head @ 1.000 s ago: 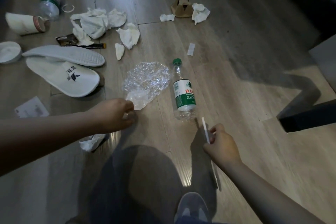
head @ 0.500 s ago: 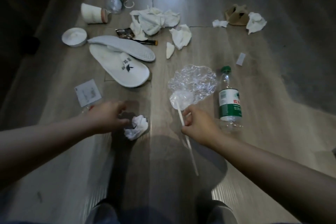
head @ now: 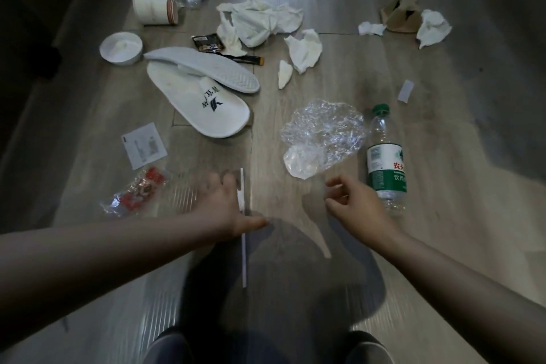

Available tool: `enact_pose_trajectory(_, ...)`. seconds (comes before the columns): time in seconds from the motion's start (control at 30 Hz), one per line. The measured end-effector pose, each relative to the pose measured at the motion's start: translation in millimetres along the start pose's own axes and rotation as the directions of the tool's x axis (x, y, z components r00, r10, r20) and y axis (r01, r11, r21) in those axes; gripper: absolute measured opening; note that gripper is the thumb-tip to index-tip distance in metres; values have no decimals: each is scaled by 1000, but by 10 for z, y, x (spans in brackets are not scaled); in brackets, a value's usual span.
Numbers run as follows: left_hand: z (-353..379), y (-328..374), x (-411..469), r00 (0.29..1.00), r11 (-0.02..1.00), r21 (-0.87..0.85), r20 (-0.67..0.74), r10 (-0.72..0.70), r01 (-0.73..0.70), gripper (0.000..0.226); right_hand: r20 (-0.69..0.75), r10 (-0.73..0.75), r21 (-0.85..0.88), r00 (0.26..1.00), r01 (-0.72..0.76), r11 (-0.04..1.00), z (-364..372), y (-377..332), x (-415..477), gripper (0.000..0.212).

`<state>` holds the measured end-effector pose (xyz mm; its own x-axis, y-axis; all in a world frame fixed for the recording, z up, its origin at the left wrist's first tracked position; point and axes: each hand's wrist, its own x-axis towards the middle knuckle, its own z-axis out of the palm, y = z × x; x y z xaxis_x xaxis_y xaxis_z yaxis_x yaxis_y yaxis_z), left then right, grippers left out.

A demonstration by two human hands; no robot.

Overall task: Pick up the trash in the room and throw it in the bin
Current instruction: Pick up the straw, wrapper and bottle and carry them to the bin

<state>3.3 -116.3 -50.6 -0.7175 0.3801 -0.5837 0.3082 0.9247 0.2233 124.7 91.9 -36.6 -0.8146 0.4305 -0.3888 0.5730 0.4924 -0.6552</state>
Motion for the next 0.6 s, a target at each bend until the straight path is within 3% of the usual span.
enact_pose_trajectory(0.13, 71, 63, 44, 1000, 999, 42, -25, 17, -16, 93, -4, 20, 16, 1000, -20, 1000, -13, 94, -39, 27)
enact_pose_trajectory(0.33, 17, -65, 165, 995, 988, -137, -81, 55, -65, 56, 8, 7, 72, 1000, -7, 997, -2, 73, -19, 27)
enact_pose_trajectory(0.6, -156, -291, 169, 995, 932, -359, -100, 12, -48, 52, 27, -1, 116, 1000, -2, 993, 61, 70, 20, 26)
